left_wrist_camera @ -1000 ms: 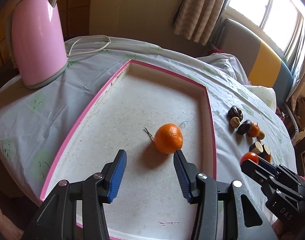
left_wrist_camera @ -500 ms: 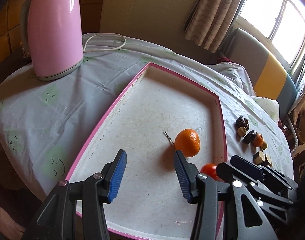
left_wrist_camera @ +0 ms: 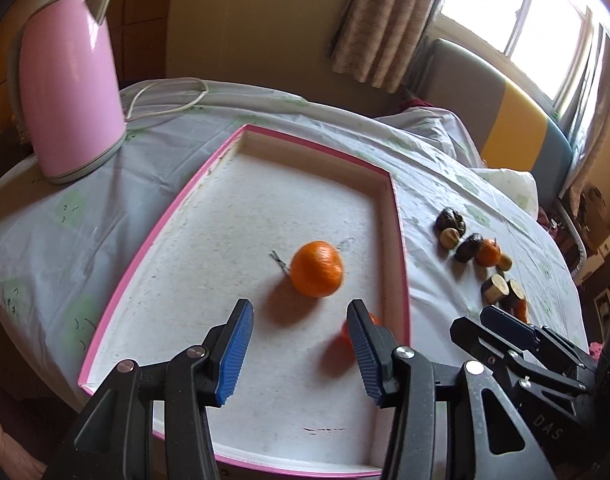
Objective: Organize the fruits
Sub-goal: 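Place the mandarin in the pink tray with the left gripper while the right places the tomato there, then grasp the light cut log slice with the left gripper while the right grasps the carrot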
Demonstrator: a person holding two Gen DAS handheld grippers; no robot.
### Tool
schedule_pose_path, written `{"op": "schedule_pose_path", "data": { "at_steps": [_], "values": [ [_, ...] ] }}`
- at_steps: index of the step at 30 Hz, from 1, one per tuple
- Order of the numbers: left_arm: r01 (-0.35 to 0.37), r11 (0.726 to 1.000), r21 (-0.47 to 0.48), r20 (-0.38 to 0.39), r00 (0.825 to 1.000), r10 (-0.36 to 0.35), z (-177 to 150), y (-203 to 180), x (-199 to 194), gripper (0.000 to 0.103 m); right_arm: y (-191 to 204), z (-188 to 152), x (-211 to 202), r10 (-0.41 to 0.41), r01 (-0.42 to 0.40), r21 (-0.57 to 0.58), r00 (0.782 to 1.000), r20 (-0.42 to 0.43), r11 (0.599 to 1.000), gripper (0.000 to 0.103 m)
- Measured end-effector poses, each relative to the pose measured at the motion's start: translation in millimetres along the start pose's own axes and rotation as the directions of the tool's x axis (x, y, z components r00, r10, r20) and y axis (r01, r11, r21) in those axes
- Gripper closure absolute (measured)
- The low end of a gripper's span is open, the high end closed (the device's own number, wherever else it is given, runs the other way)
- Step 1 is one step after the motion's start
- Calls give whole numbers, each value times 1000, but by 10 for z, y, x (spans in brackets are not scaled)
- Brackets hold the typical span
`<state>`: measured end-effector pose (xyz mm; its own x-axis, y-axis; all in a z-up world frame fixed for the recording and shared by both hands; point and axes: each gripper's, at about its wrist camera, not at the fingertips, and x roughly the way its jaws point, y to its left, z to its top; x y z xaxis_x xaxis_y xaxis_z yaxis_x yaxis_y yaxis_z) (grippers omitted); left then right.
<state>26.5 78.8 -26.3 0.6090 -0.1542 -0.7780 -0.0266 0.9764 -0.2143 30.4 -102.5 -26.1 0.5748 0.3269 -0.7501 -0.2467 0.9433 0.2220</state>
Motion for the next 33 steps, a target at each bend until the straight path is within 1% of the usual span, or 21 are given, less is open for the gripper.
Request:
{"op": "schedule_pose_path", "data": {
  "at_steps": [6, 9, 13, 16, 18, 19, 20, 24, 28, 33],
  "values": [
    [35, 998, 49, -8, 999, -35, -49, -179, -12, 54, -321, -131, -130, -63, 62, 69, 998, 11, 996, 48],
    [72, 995, 73, -17, 997, -70, -66, -283, -15, 54, -504, -199, -197, -103, 102, 100, 995, 13, 990, 48],
    [117, 989, 93, -41, 993, -114, -92, -412, 4, 54, -805, -290, -309, -166, 162, 166, 986, 12, 973, 48],
    [140, 982, 129, -56, 989, -134, -107, -525, 21, 54, -1033, -355, -390, -221, 215, 210, 975, 6, 954, 48],
    [165, 974, 156, -68, 985, -156, -115, -610, 35, 54, -1177, -405, -431, -250, 244, 237, 968, -5, 940, 51],
    [171, 971, 169, -71, 984, -161, -118, -653, 41, 54, -1236, -424, -445, -262, 256, 247, 965, -9, 935, 57],
    [176, 968, 180, -74, 983, -165, -123, -702, 44, 54, -1288, -439, -455, -271, 266, 255, 962, -14, 930, 60],
    [214, 955, 206, -100, 975, -197, -135, -850, 80, 55, -1433, -500, -488, -298, 292, 279, 954, -23, 915, 65],
    [246, 938, 242, -124, 967, -222, -155, -1027, 119, 60, -1517, -533, -507, -316, 310, 291, 948, -27, 905, 65],
    [313, 909, 277, -168, 947, -275, -143, -1303, 256, 63, -1596, -563, -512, -323, 316, 307, 946, -30, 898, 65]
  ]
}}
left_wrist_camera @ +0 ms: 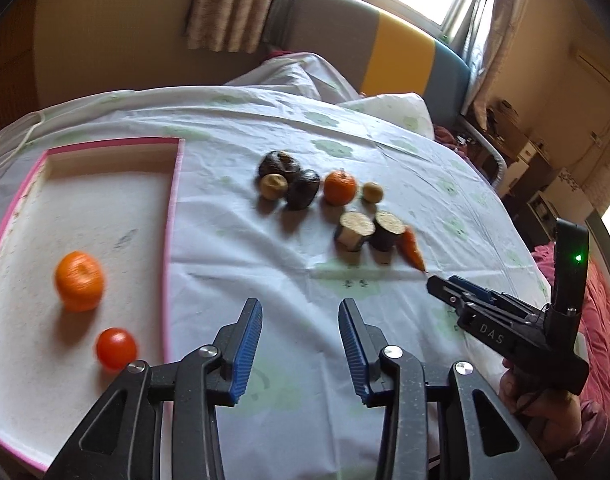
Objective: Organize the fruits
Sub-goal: 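Grasp the light cut log slice with the left gripper while the right grasps the carrot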
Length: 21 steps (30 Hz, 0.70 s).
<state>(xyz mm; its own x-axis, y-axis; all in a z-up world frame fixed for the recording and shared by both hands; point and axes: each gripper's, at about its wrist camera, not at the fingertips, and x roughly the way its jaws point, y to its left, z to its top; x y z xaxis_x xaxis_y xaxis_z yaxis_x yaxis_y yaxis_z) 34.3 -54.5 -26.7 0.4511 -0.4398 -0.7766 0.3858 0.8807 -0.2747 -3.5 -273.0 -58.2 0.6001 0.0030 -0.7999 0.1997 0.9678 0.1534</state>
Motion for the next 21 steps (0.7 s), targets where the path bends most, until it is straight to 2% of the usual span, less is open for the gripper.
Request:
{"op": "schedule_pose_path", "data": {
  "at_steps": [3, 5, 7, 11, 21],
  "values": [
    [-6, 999, 36, -11, 1000, 6, 95, -157, 159, 63, -31, 2, 16, 4, -4, 3, 1000, -1, 1000, 65],
    [16, 998, 62, -24, 1000, -15, 155, -249, 277, 62, -37, 15, 14, 9, -9, -4, 1000, 3, 1000, 65],
    [3, 996, 88, -42, 999, 1, 209, -339, 407, 62, -29, 33, 17, 11, -11, -17, 1000, 7, 1000, 65],
    [1, 994, 114, -67, 998, 6, 316, -459, 634, 51, -41, 40, 29, 17, -17, -35, 1000, 8, 999, 65],
    [-42, 986, 162, -98, 993, 59, 506, -480, 1091, 51, -141, 51, 94, 31, -31, -27, 1000, 2, 999, 65]
  ]
}}
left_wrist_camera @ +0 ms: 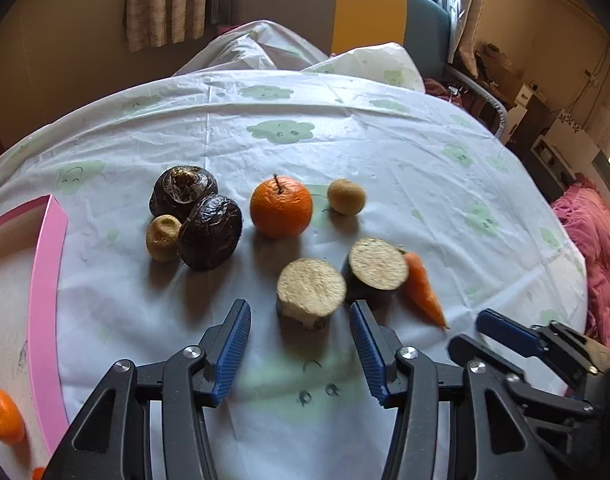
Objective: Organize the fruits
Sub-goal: 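Grasp the light cut log slice with the left gripper while the right grasps the carrot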
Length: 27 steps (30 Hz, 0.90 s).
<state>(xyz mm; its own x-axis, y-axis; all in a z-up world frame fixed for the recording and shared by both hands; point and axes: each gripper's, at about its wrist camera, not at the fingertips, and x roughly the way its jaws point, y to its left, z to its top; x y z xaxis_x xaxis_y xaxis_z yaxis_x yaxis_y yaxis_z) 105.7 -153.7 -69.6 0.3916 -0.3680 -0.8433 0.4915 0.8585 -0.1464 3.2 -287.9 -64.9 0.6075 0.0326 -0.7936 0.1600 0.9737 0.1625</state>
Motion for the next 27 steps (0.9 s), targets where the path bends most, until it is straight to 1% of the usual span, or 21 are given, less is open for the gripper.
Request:
{"op": "schedule_pose_path", "data": {
  "at_steps": [2, 4, 5, 9, 11, 12, 14, 17, 19, 21, 25, 27],
  "values": [
    [7, 1000, 0, 26, 1000, -7, 22, 19, 14, 51, -12, 0, -1, 0, 0, 1, 1000, 4, 1000, 65],
    [23, 1000, 1, 27, 999, -23, 50, 27, 37, 54, -27, 8, -4, 6, -6, 5, 1000, 7, 1000, 65],
    [51, 999, 3, 34, 998, -51, 55, 35, 34, 68, -33, 12, -2, 8, -8, 6, 1000, 8, 1000, 65],
    [67, 998, -19, 53, 996, -66, -16, 85, -33, 67, -13, 33, 11, 21, -21, -6, 1000, 10, 1000, 65],
    [60, 997, -39, 59, 997, -58, -78, 120, -103, 67, 7, 57, 30, 21, -21, -19, 1000, 9, 1000, 75],
    [57, 997, -48, 62, 997, -54, -116, 136, -146, 67, 16, 71, 39, 23, -22, -25, 1000, 9, 999, 76],
    [32, 998, -47, 74, 997, -28, -206, 144, -229, 67, 43, 103, 59, 27, -26, -36, 1000, 11, 999, 76],
    [14, 999, -48, 81, 997, -10, -373, 149, -334, 67, 75, 172, 115, 31, -31, -47, 999, 6, 998, 76],
    [13, 998, -69, 75, 997, -7, -467, 184, -357, 67, 108, 222, 168, 42, -43, -63, 999, -5, 997, 76],
    [19, 996, -89, 87, 996, -12, -537, 223, -376, 67, 157, 265, 218, 25, -25, -93, 1000, -7, 995, 76],
    [16, 995, -96, 92, 996, -7, -560, 231, -373, 67, 216, 317, 295, 1, 0, -133, 1000, 2, 991, 76],
    [23, 994, -109, 94, 995, -12, -563, 243, -359, 67, 239, 306, 350, -6, 4, -159, 1000, -12, 987, 76]
  ]
}}
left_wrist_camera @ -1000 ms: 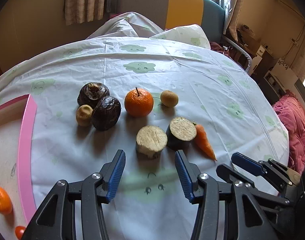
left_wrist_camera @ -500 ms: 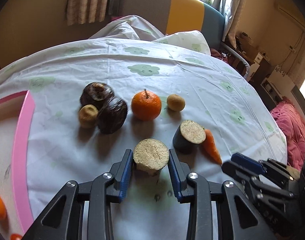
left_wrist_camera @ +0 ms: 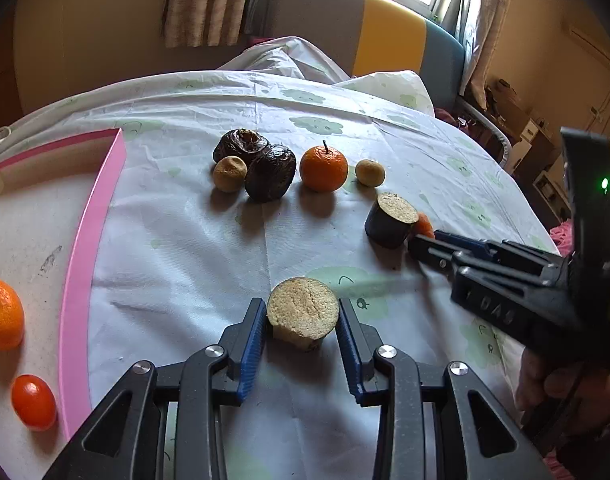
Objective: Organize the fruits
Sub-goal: 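Grasp the light cut log slice with the left gripper while the right grasps the carrot, then lower the log slice into the pink tray and open the left gripper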
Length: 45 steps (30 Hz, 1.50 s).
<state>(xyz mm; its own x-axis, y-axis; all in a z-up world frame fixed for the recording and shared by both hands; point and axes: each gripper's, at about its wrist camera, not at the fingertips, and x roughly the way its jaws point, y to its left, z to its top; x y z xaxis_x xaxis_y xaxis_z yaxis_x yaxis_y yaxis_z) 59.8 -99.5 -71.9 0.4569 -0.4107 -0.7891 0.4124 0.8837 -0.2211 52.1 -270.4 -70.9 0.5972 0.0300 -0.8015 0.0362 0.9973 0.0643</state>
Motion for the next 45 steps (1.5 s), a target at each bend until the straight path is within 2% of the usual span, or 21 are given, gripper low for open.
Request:
{"op": "schedule_pose_path", "data": {
  "at_steps": [4, 7, 9, 17, 21, 24, 28, 32, 35, 38, 45],
  "values": [
    [-1, 1000, 5, 2, 1000, 1, -7, 4, 9, 69, 69, -58, -1, -48, 49, -38, 998, 31, 998, 76],
    [-9, 1000, 5, 3, 1000, 9, -3, -8, -18, 69, 82, -94, -11, -71, 73, -38, 996, 50, 997, 84],
    [-1, 1000, -11, 2, 1000, 1, -11, 7, -73, 69, 81, -102, -11, -75, 77, -38, 996, 54, 996, 85],
    [19, 999, -40, 83, 996, -16, 55, 154, -588, 69, 89, -115, -4, -76, 78, -39, 996, 56, 996, 85],
    [-9, 991, -133, 116, 993, 25, 117, 518, -848, 69, 58, -117, -5, -61, 63, -27, 997, 56, 998, 85],
    [-72, 976, -205, 132, 986, 100, 181, 884, -957, 69, 81, -115, -1, -74, 76, -37, 996, 55, 996, 85],
    [-133, 944, -301, 100, 980, 170, 339, 1358, -909, 69, 81, -112, 7, -74, 76, -38, 996, 52, 996, 85],
    [-179, 928, -328, 75, 974, 214, 491, 1629, -759, 69, 12, -101, 14, -36, 36, -8, 998, 42, 999, 85],
    [-225, 917, -330, 48, 966, 254, 533, 1688, -647, 69, 3, -103, 18, -30, 31, -4, 999, 45, 1000, 85],
    [-214, 916, -340, 31, 971, 238, 495, 1699, -610, 69, 4, -99, 25, -31, 31, -5, 999, 44, 1000, 85],
    [-248, 907, -339, 15, 963, 268, 379, 1612, -670, 68, 63, -119, 9, -58, 60, -30, 997, 58, 998, 85]
  ]
}}
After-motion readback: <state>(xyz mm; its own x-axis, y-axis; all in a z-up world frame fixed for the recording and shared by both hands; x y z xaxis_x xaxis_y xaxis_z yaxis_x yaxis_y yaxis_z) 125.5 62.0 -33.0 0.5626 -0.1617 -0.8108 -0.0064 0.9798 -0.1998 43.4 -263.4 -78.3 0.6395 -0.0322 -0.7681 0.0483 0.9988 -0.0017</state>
